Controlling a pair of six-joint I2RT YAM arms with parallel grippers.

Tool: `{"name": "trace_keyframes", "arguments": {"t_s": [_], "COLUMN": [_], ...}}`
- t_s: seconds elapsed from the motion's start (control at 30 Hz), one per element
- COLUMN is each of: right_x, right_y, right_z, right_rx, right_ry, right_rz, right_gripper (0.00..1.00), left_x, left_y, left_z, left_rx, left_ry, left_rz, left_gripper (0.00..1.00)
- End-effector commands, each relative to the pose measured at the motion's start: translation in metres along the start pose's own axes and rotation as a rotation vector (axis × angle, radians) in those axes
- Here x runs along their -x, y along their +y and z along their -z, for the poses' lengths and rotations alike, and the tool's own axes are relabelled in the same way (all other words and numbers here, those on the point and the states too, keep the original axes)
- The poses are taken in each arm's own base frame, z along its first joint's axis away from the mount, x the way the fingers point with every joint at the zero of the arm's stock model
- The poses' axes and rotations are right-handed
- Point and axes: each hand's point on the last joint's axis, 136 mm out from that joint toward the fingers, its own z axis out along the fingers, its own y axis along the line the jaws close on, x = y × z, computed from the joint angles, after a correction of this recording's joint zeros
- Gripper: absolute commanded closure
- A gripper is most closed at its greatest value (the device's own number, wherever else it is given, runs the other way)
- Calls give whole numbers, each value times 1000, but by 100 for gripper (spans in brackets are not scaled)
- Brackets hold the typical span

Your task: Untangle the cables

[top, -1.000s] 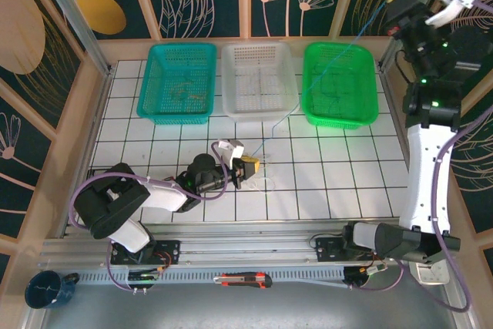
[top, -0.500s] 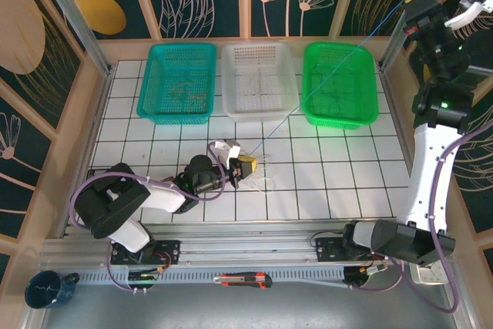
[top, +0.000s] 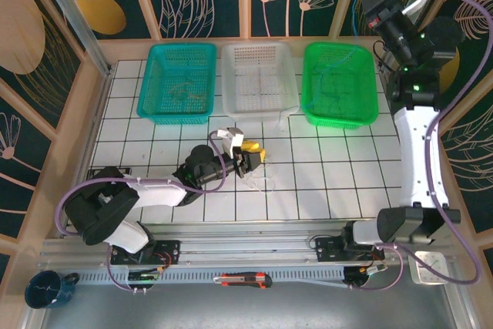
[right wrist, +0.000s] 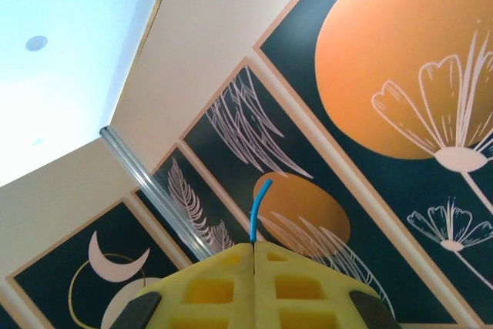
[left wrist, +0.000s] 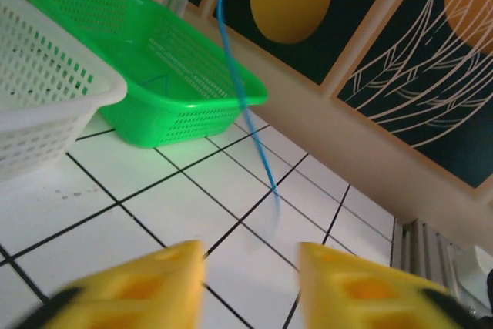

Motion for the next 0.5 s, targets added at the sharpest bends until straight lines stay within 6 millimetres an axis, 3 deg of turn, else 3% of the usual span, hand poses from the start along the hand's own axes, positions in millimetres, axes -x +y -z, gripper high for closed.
{"name": "trace_keyframes", "arguments": {"t_s": [0.0, 0.17, 0.23, 0.37, 0.47], "right_x": [31, 53, 61, 63, 49], "right_y": [29, 14, -2, -49, -88], "right_z": [-6, -23, -29, -37, -40], "right_rx": [66, 18, -22, -115, -188], "right_ry": [-83, -126, -143, -160, -146], "right_rz": [77, 150, 175, 190, 169], "right_gripper": [100, 100, 100, 100, 100], "left_x": [12, 14, 16, 21, 26], "left_y": [-3, -3, -3, -4, -6], "left_z": [-1, 0, 1, 2, 3], "left_rx": [-7, 0, 6, 9, 9], "left_ry": [-22, -22, -29, -43, -52], "left_rz": [-11, -11, -11, -10, -13], "left_gripper": [40, 12, 5, 1, 1]}}
